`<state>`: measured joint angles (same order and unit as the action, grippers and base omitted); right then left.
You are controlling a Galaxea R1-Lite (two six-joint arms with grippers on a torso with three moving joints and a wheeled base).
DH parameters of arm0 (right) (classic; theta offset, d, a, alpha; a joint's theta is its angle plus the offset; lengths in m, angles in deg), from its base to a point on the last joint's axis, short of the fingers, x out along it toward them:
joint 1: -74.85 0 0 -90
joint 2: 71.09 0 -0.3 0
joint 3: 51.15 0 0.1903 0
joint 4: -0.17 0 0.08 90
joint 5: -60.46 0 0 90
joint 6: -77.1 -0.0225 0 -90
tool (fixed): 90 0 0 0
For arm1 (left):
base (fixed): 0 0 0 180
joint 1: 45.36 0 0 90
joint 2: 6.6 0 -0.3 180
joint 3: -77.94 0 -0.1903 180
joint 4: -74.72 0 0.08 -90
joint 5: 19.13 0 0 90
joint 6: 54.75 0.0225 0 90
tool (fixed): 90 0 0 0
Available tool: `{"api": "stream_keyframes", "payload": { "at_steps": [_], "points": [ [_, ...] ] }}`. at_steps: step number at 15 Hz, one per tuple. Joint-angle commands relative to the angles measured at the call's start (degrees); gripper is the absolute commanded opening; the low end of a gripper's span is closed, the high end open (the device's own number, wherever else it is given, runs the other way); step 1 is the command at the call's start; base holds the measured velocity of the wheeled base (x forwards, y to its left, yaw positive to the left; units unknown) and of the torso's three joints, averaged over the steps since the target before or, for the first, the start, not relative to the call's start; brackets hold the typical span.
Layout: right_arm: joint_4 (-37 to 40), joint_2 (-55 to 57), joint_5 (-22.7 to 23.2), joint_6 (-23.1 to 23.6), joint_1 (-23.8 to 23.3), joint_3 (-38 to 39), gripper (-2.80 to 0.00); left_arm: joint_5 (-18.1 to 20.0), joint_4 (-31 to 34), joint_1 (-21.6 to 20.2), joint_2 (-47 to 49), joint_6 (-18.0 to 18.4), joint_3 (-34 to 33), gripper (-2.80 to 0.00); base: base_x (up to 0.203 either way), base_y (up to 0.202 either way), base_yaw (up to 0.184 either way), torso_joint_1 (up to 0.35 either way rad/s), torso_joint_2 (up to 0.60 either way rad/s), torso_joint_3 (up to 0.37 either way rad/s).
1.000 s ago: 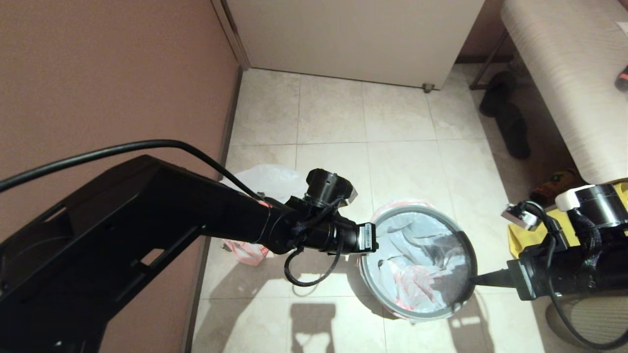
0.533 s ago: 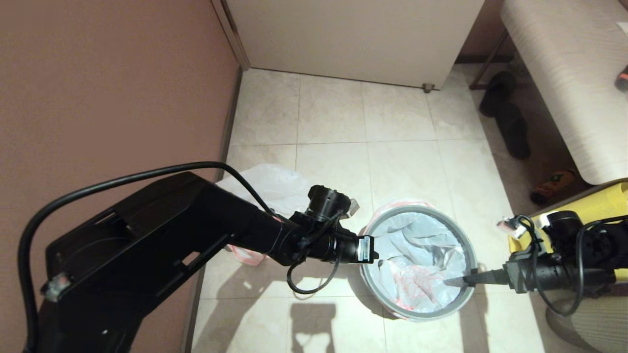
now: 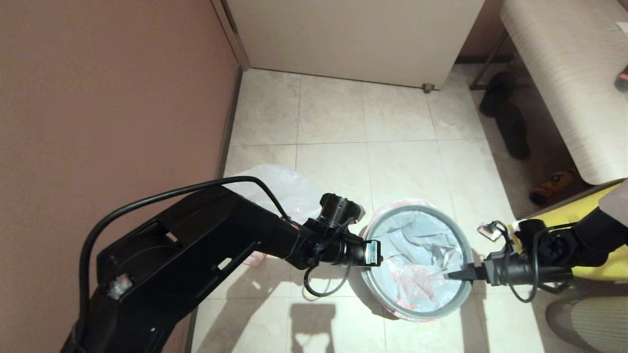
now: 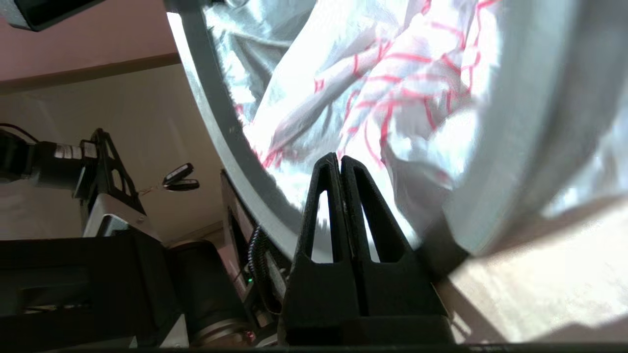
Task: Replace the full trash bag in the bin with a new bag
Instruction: Place the trash can ring on the trash can
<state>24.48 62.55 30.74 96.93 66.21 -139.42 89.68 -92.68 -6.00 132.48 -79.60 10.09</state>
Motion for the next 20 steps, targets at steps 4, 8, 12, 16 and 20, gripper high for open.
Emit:
{"api": "stream_keyframes", "payload": {
  "at_steps": [4,8,12,16,20],
  "points": [
    [0.03,5.36,-0.57,-0.35,0.50,-5.50,-2.80,-2.28,0.91,-0.69,4.01,-1.33,4.17,-2.80,0.000,0.000,0.000,0.000,0.00,0.000],
    [0.19,4.88,-0.35,-0.48,0.53,-5.50,-2.80,-3.01,6.70,-0.97,5.88,-1.80,9.34,-2.80,0.000,0.000,0.000,0.000,0.00,0.000],
    [2.81,-1.63,0.18,-1.29,0.55,-3.98,-2.80,-3.51,16.26,-1.30,5.34,-2.51,12.97,-2.80,0.000,0.000,0.000,0.000,0.00,0.000],
    [7.47,-14.59,-3.14,-3.01,2.46,-0.19,-2.80,-4.35,15.13,-0.25,-4.10,-3.26,7.47,-2.80,0.000,0.000,0.000,0.000,0.00,0.000],
    [8.15,-30.81,-11.71,-8.47,3.38,8.07,-2.80,-10.52,15.64,4.24,-20.58,-4.17,0.48,-2.80,0.000,0.000,0.000,0.000,0.00,0.000]
  ]
}}
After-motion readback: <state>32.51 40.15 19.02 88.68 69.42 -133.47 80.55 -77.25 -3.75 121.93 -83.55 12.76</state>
